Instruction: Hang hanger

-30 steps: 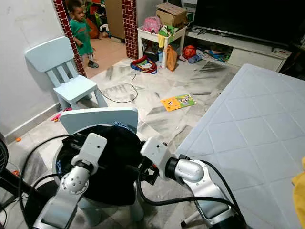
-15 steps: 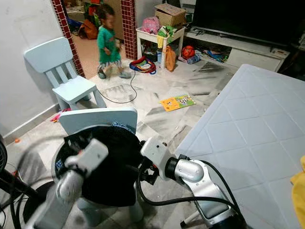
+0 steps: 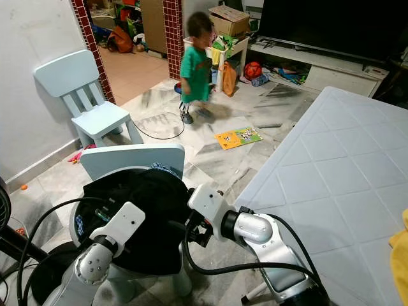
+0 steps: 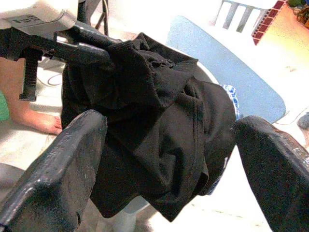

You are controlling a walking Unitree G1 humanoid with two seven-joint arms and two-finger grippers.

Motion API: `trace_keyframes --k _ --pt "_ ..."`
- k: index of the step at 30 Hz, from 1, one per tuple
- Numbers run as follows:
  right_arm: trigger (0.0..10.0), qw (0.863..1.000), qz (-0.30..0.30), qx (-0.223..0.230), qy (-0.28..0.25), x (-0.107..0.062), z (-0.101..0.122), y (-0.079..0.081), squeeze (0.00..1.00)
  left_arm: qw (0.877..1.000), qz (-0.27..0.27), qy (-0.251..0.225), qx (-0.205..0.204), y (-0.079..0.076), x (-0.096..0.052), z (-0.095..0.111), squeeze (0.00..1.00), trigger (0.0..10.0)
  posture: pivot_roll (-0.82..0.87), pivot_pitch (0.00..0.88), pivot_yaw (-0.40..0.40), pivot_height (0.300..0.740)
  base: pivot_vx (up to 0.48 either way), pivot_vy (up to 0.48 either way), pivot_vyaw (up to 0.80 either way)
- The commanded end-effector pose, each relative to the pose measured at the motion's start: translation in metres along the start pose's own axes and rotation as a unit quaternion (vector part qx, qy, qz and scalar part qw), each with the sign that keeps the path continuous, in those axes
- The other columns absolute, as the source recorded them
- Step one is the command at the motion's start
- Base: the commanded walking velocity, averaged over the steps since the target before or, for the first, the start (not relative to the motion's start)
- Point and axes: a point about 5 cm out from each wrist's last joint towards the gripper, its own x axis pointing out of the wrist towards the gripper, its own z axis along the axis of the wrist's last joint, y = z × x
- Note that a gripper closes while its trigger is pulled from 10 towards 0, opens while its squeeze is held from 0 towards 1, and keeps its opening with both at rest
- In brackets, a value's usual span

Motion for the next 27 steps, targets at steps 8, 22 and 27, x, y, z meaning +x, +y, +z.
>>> trace_keyframes --k 8,22,27 --pt "10.0 1.000 0.006 -0.008 -0.002 0.002 0.002 -0.001 0.00 0.999 0.010 0.007 -0.034 0.007 0.000 0.001 1.00 10.0 -0.12 0.000 -0.002 0.740 0.000 0.000 0.00" --pt "10.0 1.000 0.009 -0.008 -0.002 0.002 0.001 0.000 0.00 0.990 -0.039 0.064 -0.118 0.006 0.008 -0.003 1.00 10.0 -0.12 0.000 0.000 0.740 0.000 0.000 0.00" --pt "10.0 1.000 0.010 -0.007 -0.002 0.002 0.001 0.001 0.00 0.987 -0.069 0.077 -0.124 0.002 0.012 -0.003 0.00 10.0 -0.12 0.000 0.005 0.740 0.000 0.000 0.00"
